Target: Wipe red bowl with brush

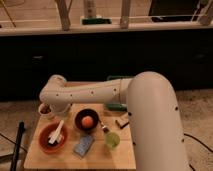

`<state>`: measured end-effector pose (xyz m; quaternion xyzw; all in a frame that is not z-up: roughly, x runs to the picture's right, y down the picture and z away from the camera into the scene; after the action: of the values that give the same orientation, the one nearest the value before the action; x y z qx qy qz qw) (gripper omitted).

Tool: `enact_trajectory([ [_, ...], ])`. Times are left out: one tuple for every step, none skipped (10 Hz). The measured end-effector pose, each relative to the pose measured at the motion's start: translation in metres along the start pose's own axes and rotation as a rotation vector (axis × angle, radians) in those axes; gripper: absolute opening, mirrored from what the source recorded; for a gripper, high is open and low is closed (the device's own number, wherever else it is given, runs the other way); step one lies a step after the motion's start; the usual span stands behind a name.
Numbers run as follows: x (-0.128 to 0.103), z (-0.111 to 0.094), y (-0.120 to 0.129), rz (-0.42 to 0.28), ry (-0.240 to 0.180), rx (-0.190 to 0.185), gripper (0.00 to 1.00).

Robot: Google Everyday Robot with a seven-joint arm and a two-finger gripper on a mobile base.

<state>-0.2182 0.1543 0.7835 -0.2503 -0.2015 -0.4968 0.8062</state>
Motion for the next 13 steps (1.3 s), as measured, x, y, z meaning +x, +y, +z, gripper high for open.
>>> enact_trajectory([
  [0.011,0.0,-0.003,0.003,0.01,-0.007,0.0],
  [0.017,0.0,-0.007,0.0,0.013,-0.01,0.0],
  [0.023,0.001,-0.012,-0.003,0.018,-0.015,0.0],
  [0.028,0.001,-0.021,-0.014,0.026,-0.015,0.0],
  [0.028,-0.001,-0.032,-0.032,0.028,-0.013,0.0],
  [0.025,-0.001,-0.044,-0.056,0.029,-0.012,0.0],
  [0.019,-0.001,-0.058,-0.084,0.029,-0.008,0.0],
  [0.013,-0.001,-0.069,-0.113,0.027,-0.004,0.0],
  [0.005,-0.001,-0.076,-0.139,0.023,-0.001,0.0],
  [-0.002,-0.001,-0.076,-0.159,0.02,-0.002,0.0],
  [-0.015,-0.002,-0.072,-0.172,0.011,0.004,0.0],
  [-0.023,-0.003,-0.067,-0.174,0.002,0.005,0.0],
  [-0.03,-0.005,-0.06,-0.171,-0.001,0.009,0.0],
])
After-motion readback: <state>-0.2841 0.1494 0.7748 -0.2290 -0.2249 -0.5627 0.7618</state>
